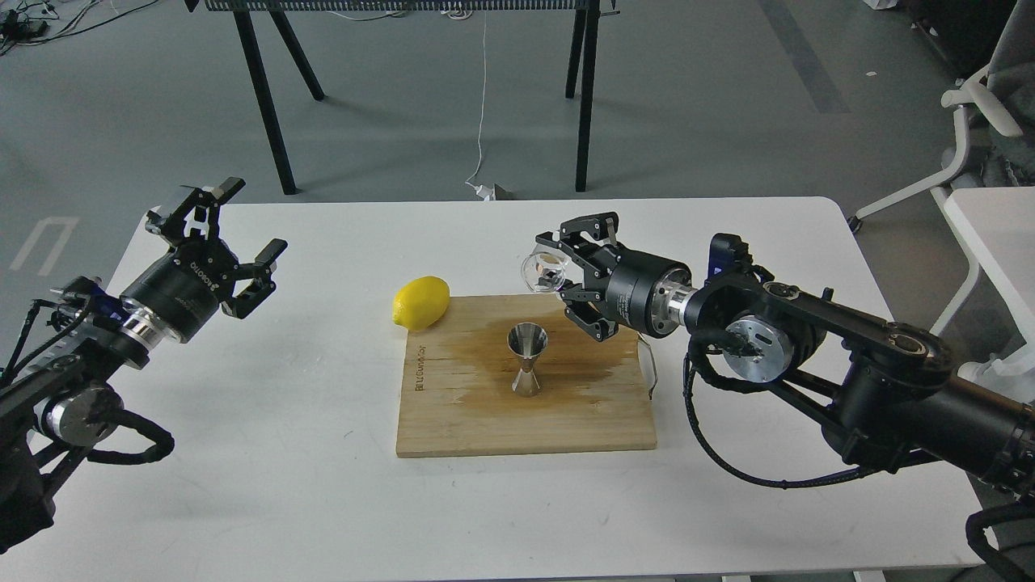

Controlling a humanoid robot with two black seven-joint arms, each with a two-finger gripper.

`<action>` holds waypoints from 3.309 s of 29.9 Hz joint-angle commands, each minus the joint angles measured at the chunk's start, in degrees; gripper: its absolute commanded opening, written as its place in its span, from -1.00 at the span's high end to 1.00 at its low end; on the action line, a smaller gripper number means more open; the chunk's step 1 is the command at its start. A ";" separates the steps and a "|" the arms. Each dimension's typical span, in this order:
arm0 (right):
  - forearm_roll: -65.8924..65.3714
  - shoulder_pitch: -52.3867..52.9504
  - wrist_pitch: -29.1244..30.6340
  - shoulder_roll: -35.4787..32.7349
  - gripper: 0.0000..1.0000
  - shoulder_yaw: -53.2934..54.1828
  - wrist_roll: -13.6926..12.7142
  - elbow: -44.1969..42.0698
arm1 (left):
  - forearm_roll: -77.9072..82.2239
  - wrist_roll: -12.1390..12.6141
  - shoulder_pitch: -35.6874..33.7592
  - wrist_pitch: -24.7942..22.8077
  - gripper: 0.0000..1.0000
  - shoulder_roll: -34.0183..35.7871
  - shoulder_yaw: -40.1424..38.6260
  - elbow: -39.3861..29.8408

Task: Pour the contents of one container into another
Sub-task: 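Lift the glass cup with the right gripper over the jigger, then tilt the glass cup with the right gripper to pour into the jigger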

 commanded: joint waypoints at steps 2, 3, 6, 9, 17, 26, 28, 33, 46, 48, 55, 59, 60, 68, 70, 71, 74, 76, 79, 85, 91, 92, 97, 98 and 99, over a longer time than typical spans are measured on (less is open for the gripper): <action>-3.65 0.62 0.12 0.02 0.18 -2.61 -0.08 0.09 | 0.00 0.00 0.00 0.00 -0.98 0.04 -0.02 0.01; -4.36 0.62 0.21 -0.06 0.18 -2.96 -0.08 0.09 | 0.00 0.00 0.00 0.00 -0.98 0.04 -0.10 0.01; -5.42 0.80 0.29 -0.15 0.18 -3.84 -0.08 0.09 | 0.00 0.00 0.00 0.00 -0.98 0.04 -0.10 0.01; -7.44 1.94 0.29 -0.15 0.18 -5.24 -0.08 0.09 | 0.00 0.00 0.00 0.00 -0.98 0.04 -0.10 0.01; -9.11 6.77 0.29 -0.06 0.18 -10.43 -0.08 0.00 | 0.00 0.00 0.00 0.00 -0.98 0.04 -0.10 0.01; -11.13 10.20 0.29 1.34 0.18 -13.77 -0.08 -1.05 | -0.09 0.00 0.00 0.00 -0.98 0.04 -0.10 0.01; -12.36 10.46 0.29 1.78 0.18 -14.12 -0.08 -1.23 | 0.00 0.00 0.00 0.00 -0.98 0.04 -0.19 0.01; -13.07 12.22 0.29 2.83 0.18 -16.84 -0.08 -2.20 | -0.09 0.00 0.00 0.00 -0.98 0.04 -0.19 0.01; -14.65 13.45 0.65 3.10 0.18 -19.92 -0.08 -2.20 | -0.09 0.00 0.00 0.00 -0.98 0.04 -0.19 0.01; -14.65 13.54 0.65 3.10 0.18 -19.93 -0.08 -2.20 | -0.09 0.00 0.00 0.00 -0.98 0.04 -0.19 0.01; -14.83 14.07 0.65 3.10 0.18 -20.10 0.01 -2.29 | 0.00 0.00 0.00 0.00 -0.98 0.04 -0.10 0.01; -16.14 14.25 0.65 3.80 0.18 -20.10 -0.08 -2.46 | -0.09 0.00 0.00 0.00 -0.98 0.04 -0.19 0.01; -16.23 14.33 0.65 3.89 0.18 -20.19 -0.08 -2.81 | -0.09 0.00 0.00 0.00 -0.98 0.04 -0.19 0.01; -16.32 15.91 0.65 3.98 0.18 -22.65 0.01 -3.34 | -0.09 0.00 0.00 0.00 -0.98 0.13 -0.19 0.01; -16.32 16.00 0.65 3.98 0.18 -22.74 -0.08 -3.25 | -0.09 0.00 0.00 0.00 -0.98 0.13 -0.19 0.01; -16.32 16.00 0.65 3.89 0.18 -22.74 -0.08 -3.25 | -0.09 0.00 0.00 0.00 -0.98 0.13 -0.19 0.01; -16.32 16.35 0.65 3.89 0.18 -23.09 0.01 -3.25 | -0.09 0.00 0.00 0.00 -0.98 0.13 -0.19 0.01; -16.49 16.70 0.73 3.89 0.18 -23.26 0.01 -3.08 | -0.09 0.00 0.00 0.00 -0.98 0.13 -0.19 0.01; -17.81 16.88 0.73 3.89 0.18 -23.27 0.01 -3.16 | -0.09 0.00 0.00 0.00 -0.98 0.13 -0.19 0.01; -18.34 16.88 0.82 3.54 0.18 -23.53 0.01 -2.99 | -0.09 0.00 0.00 0.00 -0.98 0.13 -0.19 0.01; -19.66 18.11 1.09 3.45 0.18 -25.55 0.10 -2.90 | -0.09 0.00 0.00 0.00 -0.98 0.22 -0.19 0.01; -19.83 18.20 1.09 3.54 0.18 -25.64 0.10 -2.90 | -0.09 0.00 0.00 0.00 -0.98 0.13 -0.19 0.01; -20.62 18.64 1.09 3.63 0.18 -25.90 0.19 -2.90 | -0.09 0.00 0.00 0.00 -0.98 0.22 -0.19 0.01; -21.06 18.73 1.09 3.71 0.18 -25.99 0.19 -2.90 | -0.09 0.00 0.00 0.00 -0.98 0.22 -0.19 0.01; -21.59 18.81 1.09 3.71 0.18 -26.08 0.19 -2.90 | -0.09 0.00 0.00 0.00 -0.98 0.22 -0.19 0.01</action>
